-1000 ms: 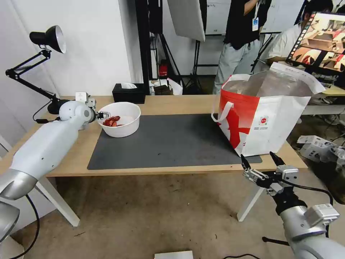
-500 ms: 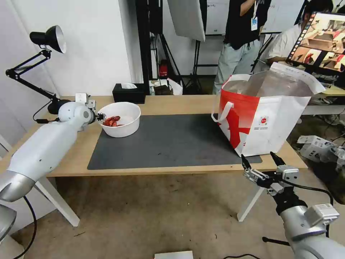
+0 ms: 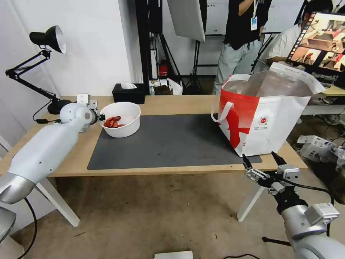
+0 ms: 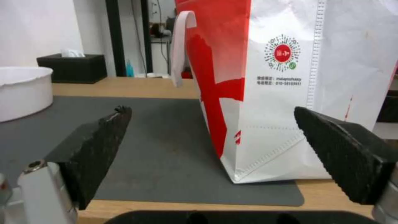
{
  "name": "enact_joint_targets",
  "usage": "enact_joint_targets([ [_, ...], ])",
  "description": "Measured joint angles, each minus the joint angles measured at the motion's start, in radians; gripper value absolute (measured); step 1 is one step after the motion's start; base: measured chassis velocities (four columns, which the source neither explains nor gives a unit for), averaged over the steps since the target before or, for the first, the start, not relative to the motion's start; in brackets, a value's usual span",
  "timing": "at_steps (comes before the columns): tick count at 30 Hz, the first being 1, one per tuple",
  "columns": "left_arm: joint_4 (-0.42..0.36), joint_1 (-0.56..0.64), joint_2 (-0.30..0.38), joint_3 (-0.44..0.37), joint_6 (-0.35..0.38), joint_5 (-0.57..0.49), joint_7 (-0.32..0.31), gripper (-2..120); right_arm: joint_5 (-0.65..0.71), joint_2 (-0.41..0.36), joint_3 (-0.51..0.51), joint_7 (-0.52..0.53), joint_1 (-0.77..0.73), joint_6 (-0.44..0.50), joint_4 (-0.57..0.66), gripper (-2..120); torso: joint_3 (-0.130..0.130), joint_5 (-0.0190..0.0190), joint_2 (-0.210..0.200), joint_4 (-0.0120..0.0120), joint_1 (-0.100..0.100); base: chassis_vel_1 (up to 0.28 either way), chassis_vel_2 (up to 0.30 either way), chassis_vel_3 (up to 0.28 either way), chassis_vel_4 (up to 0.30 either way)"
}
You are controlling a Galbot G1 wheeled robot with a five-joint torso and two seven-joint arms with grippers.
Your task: Pick up the trash from the table and place it into the takeout bag.
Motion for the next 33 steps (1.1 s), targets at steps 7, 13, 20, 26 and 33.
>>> enact_joint_targets([
  [7, -0.107, 0.024, 0.022, -0.06, 0.0, -0.168, -0.12, 0, 0.002, -0.001, 0.007, 0.0, 0.003, 0.0, -0.007, 100, 0.0, 0.0, 0.0, 0.0, 0.0, 0.0, 0.0, 0.0, 0.0],
  [13, -0.259, 0.034, 0.048, -0.102, 0.0, -0.338, -0.259, 0, 0.003, -0.002, 0.012, 0.0, 0.004, 0.0, -0.01, 100, 0.0, 0.0, 0.0, 0.0, 0.0, 0.0, 0.0, 0.0, 0.0],
  [20, -0.398, 0.021, 0.058, -0.127, 0.0, -0.454, -0.368, 0, 0.003, -0.003, 0.014, 0.0, 0.003, 0.0, -0.012, 100, 0.0, 0.0, 0.0, 0.0, 0.0, 0.0, 0.0, 0.0, 0.0],
  [26, -0.492, -0.063, 0.041, -0.102, -0.001, -0.569, -0.437, 0, 0.003, -0.003, 0.016, 0.0, -0.003, 0.0, -0.01, 100, 0.0, 0.0002, 0.0, 0.0002, 0.0, 0.0, 0.0, 0.0, 0.0],
  [33, -0.51, -0.242, -0.088, -0.027, -0.026, -0.655, -0.527, 0, 0.003, -0.003, 0.027, -0.001, -0.022, 0.0, 0.01, 100, 0.0, 0.0004, 0.0, -0.0002, 0.0, 0.0, 0.0, 0.0, 0.0],
])
